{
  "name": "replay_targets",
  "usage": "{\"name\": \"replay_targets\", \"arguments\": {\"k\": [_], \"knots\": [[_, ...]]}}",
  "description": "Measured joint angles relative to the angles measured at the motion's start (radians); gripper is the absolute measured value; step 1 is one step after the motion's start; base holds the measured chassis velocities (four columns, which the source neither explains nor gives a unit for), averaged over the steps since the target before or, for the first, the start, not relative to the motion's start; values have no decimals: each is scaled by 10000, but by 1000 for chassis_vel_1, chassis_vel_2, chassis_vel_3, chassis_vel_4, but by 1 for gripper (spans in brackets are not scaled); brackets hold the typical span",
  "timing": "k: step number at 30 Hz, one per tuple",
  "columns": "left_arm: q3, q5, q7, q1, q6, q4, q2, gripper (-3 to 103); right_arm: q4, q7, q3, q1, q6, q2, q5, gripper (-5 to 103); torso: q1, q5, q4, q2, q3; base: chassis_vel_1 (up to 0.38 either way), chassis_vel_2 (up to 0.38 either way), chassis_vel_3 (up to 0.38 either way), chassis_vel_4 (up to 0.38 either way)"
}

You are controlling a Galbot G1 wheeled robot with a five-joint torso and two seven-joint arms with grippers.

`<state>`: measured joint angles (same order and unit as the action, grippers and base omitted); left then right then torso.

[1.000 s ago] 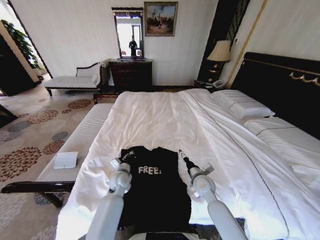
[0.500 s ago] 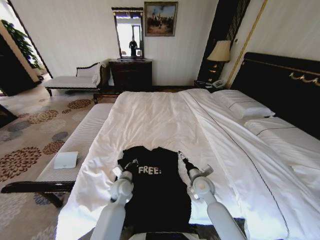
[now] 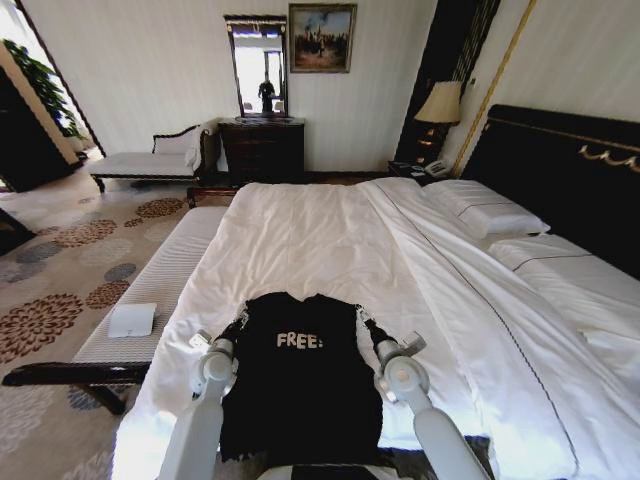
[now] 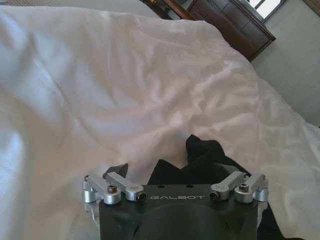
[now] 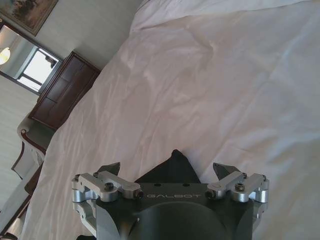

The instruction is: Fold the clothes on the bed.

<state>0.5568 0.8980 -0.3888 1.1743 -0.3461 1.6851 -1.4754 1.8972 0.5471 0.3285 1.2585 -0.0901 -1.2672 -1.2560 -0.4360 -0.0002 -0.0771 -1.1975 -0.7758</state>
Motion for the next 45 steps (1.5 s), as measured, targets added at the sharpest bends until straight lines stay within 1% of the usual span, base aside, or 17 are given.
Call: {"name": "replay_targets", "arguments": {"k": [3,6,9,10,12,13,16,18,22,24,27,28,30,32,35,39,45], "knots": [[-28,-66,85,-83,44,-206,38,101,4,15,38,36,3,1,12,100,0,1,0,0,0,0,0,0,0],[-55,-76,177,-126,104,-333,83,100,4,24,58,69,7,-14,32,100,0,1,0,0,0,0,0,0,0],[-89,-78,297,-141,208,-388,113,86,-9,39,47,109,12,-88,121,100,0,2,0,-1,0,0,0,0,0],[-89,-75,317,-132,239,-362,110,86,-18,48,26,110,12,-117,147,100,0,2,0,0,0,0,0,0,0],[-96,-72,343,-80,276,-247,105,75,-45,68,-33,94,15,-180,204,100,0,2,0,0,0,0,0,0,0],[-96,-72,343,-80,276,-247,105,75,-45,68,-33,94,15,-180,204,100,0,2,0,0,0,0,0,0,0],[-121,-71,373,-9,320,-156,108,58,-86,103,-141,31,16,-283,299,100,0,2,1,0,0,0,0,0,0],[-128,-71,378,-8,333,-163,109,58,-94,112,-167,18,16,-306,321,100,0,2,1,0,0,0,0,0,0],[-154,-74,416,-8,342,-246,110,36,-139,127,-215,-7,16,-351,397,100,-1,2,0,1,0,0,0,0,0],[-160,-74,433,-8,345,-267,110,36,-145,128,-211,-4,16,-351,406,100,-2,2,0,0,0,0,0,0,0],[-163,-75,445,13,382,-269,97,20,-145,132,-144,40,16,-343,411,100,-2,2,0,0,0,0,0,0,0],[-163,-75,445,13,382,-269,97,20,-145,132,-144,40,16,-343,411,100,-2,2,0,0,0,0,0,0,0],[-156,-75,443,112,389,-109,96,15,-145,134,-101,61,16,-328,411,100,-2,2,0,0,0,0,0,0,0],[-147,-75,430,270,395,137,113,4,-137,136,-62,64,16,-316,412,100,-2,3,0,0,1,0,0,0,0],[-145,-87,405,436,398,360,138,1,-135,136,-38,58,16,-314,412,100,-2,3,0,0,0,0,0,0,0],[-187,-196,368,707,412,743,180,1,-140,136,-28,34,17,-317,408,100,-1,2,0,0,0,0,0,0,0],[-655,-1210,555,1810,539,2007,652,1,-149,102,-24,0,20,-320,364,100,-1,2,0,0,1,0,0,0,0]]}}
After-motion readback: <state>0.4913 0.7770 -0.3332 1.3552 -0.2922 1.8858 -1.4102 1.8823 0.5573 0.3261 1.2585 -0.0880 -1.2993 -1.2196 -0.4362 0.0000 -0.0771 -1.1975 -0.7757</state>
